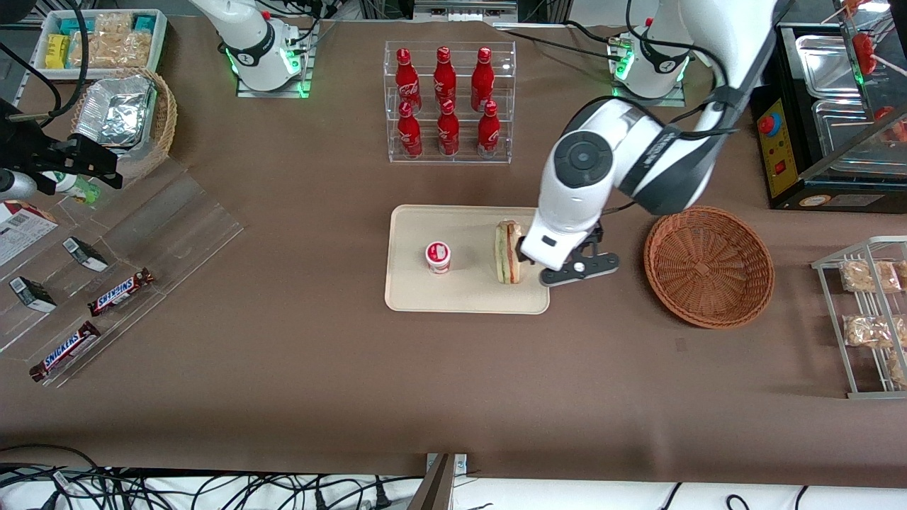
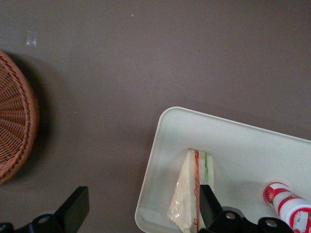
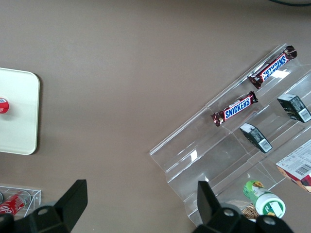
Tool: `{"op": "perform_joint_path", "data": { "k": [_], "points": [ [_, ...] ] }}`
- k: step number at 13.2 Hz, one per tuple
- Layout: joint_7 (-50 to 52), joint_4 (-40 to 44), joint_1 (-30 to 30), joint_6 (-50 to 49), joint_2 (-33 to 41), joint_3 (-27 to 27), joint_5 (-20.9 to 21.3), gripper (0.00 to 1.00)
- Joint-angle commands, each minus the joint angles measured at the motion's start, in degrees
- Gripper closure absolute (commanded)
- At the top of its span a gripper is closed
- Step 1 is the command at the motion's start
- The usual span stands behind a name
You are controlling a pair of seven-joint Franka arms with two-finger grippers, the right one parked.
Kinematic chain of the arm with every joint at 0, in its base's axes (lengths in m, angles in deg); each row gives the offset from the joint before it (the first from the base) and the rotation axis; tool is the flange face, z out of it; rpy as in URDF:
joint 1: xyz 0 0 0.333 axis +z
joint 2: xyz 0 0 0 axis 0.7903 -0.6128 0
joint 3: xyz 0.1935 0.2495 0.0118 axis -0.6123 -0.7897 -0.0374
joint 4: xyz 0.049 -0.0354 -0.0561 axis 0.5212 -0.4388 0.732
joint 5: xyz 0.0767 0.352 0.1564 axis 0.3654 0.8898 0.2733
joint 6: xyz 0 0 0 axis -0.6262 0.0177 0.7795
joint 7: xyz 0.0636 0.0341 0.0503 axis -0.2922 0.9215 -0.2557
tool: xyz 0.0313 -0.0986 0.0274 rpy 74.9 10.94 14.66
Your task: Place sandwich from basket to tray
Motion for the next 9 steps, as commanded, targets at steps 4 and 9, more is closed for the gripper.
{"op": "perform_joint_path", "data": {
  "k": [4,9],
  "points": [
    [-0.6,-0.1,6.0,-6.1,5.6,0.2,-2.2,0.00],
    [-7.7,-0.1,11.6,-8.7,9.0,0.2,-7.1,0.00]
  ]
}}
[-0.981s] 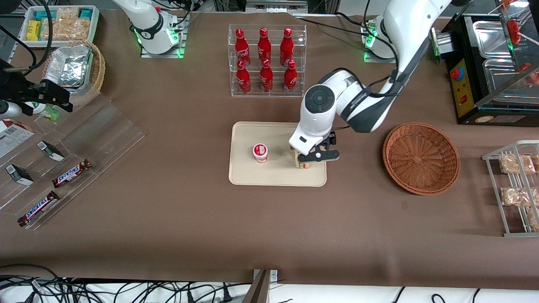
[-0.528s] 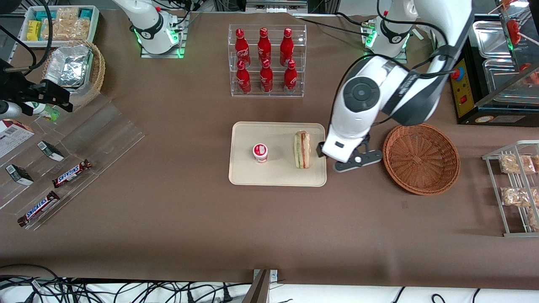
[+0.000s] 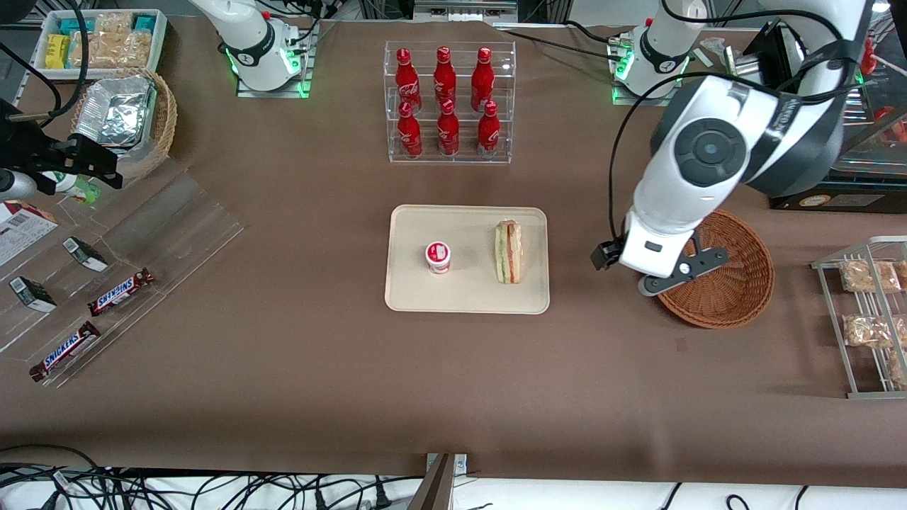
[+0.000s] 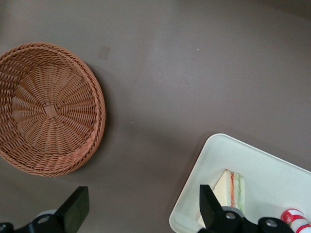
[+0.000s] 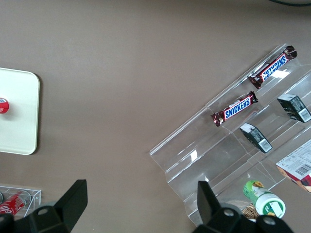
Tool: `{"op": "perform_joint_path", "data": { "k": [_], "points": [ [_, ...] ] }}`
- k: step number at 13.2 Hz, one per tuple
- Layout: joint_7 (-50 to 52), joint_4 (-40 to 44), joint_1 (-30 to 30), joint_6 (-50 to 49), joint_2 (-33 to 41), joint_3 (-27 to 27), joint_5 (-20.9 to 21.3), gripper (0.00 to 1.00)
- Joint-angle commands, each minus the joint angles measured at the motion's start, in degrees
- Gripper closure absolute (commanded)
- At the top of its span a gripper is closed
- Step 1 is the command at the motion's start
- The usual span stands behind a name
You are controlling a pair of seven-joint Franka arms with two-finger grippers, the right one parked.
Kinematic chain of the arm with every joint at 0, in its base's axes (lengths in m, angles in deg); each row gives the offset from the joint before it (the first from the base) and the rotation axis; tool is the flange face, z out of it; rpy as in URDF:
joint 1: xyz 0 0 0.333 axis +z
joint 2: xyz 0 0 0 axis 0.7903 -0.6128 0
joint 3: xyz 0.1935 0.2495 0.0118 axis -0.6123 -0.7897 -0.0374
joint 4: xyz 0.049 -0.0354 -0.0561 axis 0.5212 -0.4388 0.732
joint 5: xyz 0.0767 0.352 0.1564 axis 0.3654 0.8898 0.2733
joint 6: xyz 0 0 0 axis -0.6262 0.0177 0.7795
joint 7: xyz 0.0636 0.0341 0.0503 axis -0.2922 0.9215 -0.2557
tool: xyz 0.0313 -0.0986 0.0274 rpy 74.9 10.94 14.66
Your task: Place sandwich from basket to tray
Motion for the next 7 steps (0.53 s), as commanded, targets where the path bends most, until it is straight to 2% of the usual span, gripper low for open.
{"op": "perform_joint_path", "data": {
  "k": [1,2,5,7],
  "points": [
    [-6.2,-0.4,2.1,-3.4,3.3,-0.3,-2.8,0.00],
    [-8.5,-0.8,2.2,-4.1,4.8,-1.5,-3.9,0.00],
    [-21.9,-1.8,0.8,-7.0,10.7,-11.3,-11.7,0.00],
    [-30.1,-1.7,0.7,-10.6,13.6,-15.6,-13.7,0.00]
  ]
}}
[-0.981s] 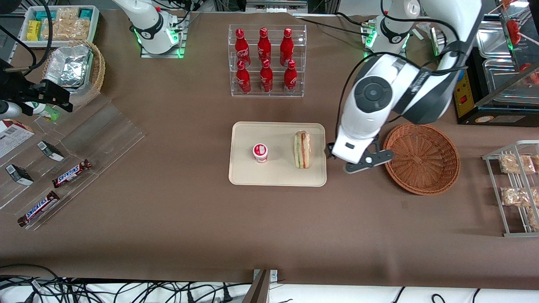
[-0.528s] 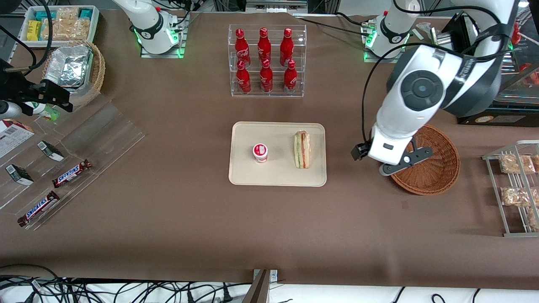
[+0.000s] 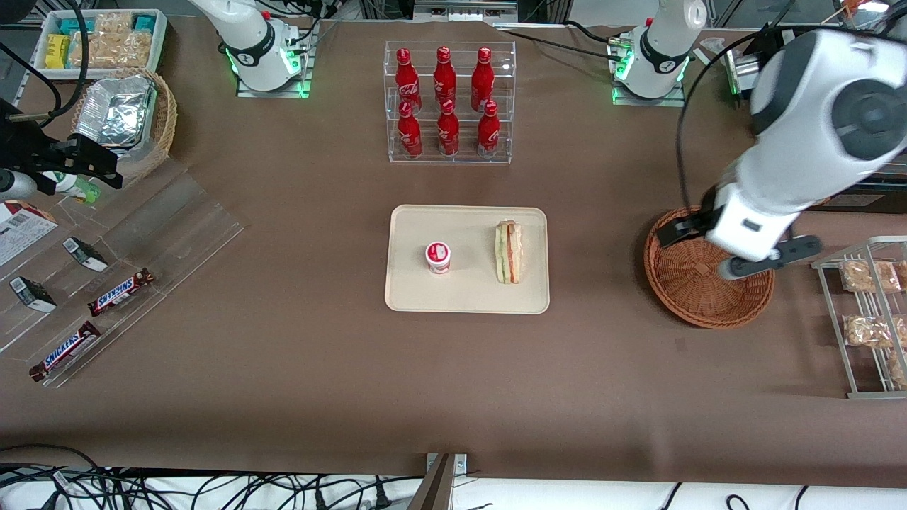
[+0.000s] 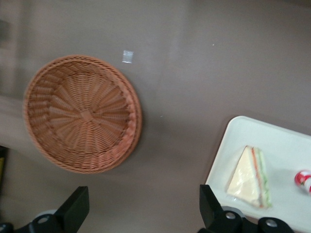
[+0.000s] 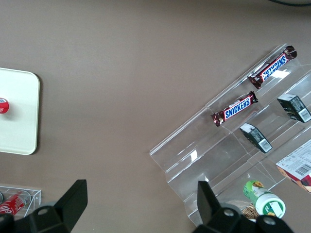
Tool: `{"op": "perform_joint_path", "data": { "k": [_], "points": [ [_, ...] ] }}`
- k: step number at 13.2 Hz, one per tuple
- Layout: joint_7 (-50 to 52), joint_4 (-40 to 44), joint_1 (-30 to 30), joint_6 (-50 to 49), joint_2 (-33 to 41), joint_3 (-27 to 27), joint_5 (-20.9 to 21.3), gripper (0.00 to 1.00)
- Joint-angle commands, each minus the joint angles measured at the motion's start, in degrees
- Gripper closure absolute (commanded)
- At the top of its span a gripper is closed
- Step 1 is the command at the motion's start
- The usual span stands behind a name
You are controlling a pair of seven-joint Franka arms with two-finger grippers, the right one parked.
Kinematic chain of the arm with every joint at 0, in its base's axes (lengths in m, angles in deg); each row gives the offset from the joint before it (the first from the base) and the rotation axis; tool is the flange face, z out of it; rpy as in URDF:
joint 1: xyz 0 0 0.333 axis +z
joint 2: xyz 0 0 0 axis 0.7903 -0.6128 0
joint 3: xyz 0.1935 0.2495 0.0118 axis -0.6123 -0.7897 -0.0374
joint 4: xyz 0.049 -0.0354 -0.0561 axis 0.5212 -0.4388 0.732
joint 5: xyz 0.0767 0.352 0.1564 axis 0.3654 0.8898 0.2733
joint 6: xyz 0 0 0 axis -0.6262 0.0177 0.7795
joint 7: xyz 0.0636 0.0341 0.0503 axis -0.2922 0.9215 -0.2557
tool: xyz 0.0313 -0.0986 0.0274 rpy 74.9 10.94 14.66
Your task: Place sandwich from basket to tray
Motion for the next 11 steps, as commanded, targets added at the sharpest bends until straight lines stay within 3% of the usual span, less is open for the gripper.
{"op": "perform_joint_path", "data": {
  "k": [1,5,11],
  "points": [
    [-11.0,-1.7,-0.7,-3.8,5.3,-5.8,-4.1,0.00],
    [-25.6,-1.3,-0.8,-6.0,7.4,-8.9,-5.2,0.00],
    [-29.4,-1.3,-1.3,-6.4,7.6,-9.1,-4.9,0.00]
  ]
}}
